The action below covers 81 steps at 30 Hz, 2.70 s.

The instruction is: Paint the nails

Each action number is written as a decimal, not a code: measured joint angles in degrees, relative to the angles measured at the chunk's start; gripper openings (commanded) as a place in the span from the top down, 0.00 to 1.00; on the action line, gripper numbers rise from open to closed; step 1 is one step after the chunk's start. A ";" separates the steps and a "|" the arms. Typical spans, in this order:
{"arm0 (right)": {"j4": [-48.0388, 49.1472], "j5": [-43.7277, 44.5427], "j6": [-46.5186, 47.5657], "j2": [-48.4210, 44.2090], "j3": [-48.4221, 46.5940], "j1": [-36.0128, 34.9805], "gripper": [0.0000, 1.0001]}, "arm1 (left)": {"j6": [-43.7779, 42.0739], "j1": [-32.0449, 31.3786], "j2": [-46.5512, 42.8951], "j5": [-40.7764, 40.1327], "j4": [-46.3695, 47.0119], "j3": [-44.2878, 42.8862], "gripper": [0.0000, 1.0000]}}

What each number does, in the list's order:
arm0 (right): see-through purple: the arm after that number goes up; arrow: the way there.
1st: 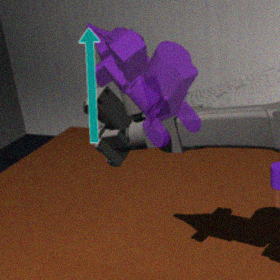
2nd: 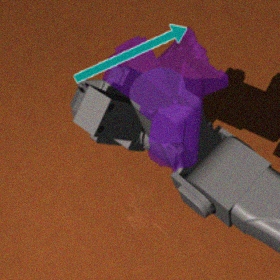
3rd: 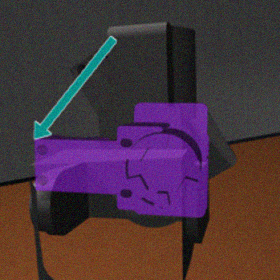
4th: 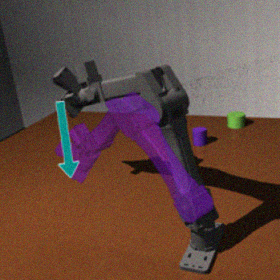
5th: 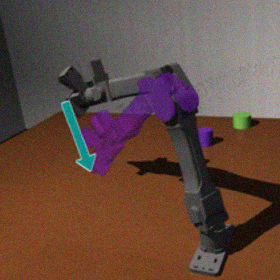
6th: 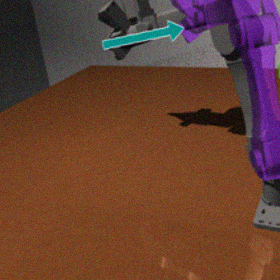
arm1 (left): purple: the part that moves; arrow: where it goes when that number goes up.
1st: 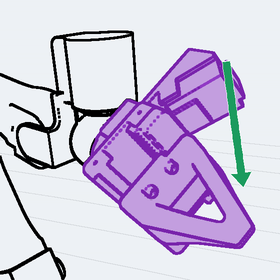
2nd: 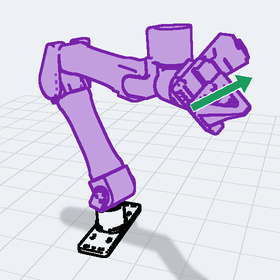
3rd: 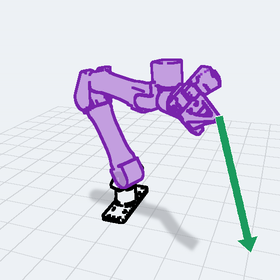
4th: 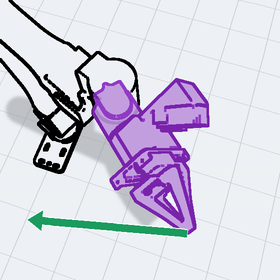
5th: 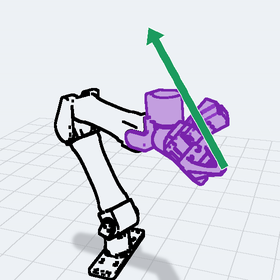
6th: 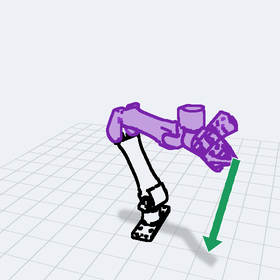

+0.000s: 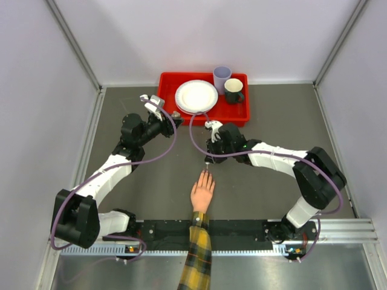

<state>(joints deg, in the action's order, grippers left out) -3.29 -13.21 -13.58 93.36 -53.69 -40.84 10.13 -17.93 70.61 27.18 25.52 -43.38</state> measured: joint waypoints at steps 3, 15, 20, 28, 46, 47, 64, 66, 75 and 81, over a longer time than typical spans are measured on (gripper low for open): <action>0.22 -0.24 0.04 -1.31 0.00 -0.90 1.00 | 0.02 0.00 0.00 0.00 0.04 0.00 1.00; 0.48 -1.99 0.00 -0.61 0.00 -2.82 1.00 | 0.02 0.00 -0.50 0.02 0.15 0.00 1.00; 0.70 -1.84 0.00 0.48 0.00 -2.82 1.00 | 0.02 0.00 -0.66 0.00 0.15 0.02 1.00; 1.16 -1.60 0.00 0.94 0.02 -2.82 1.00 | 0.00 0.00 -0.70 0.00 0.13 0.02 1.00; 1.60 -1.44 0.00 1.05 0.02 -2.49 1.00 | 0.00 0.00 -0.70 0.00 0.13 0.02 1.00; 1.62 -1.44 0.00 1.05 0.02 -2.49 1.00 | 0.00 0.00 -0.70 0.00 0.13 0.02 1.00; 3.32 -1.27 -0.15 2.84 0.02 -1.27 1.00 | -0.02 0.00 -0.70 0.00 0.04 0.02 1.00; 3.28 -1.11 -0.13 2.86 0.02 -0.98 1.00 | -0.02 0.00 -0.70 0.00 0.02 0.02 1.00; 2.12 -0.04 0.00 2.89 -0.02 -0.55 1.00 | -0.02 0.00 -0.70 0.00 0.00 0.02 1.00; -0.74 0.33 0.24 0.68 -0.02 -0.59 1.00 | -0.02 0.00 -0.70 -0.02 0.00 0.02 1.00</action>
<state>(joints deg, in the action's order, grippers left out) -4.03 -12.88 -13.34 94.04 -53.71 -41.43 10.11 -17.93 69.91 27.16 25.52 -43.35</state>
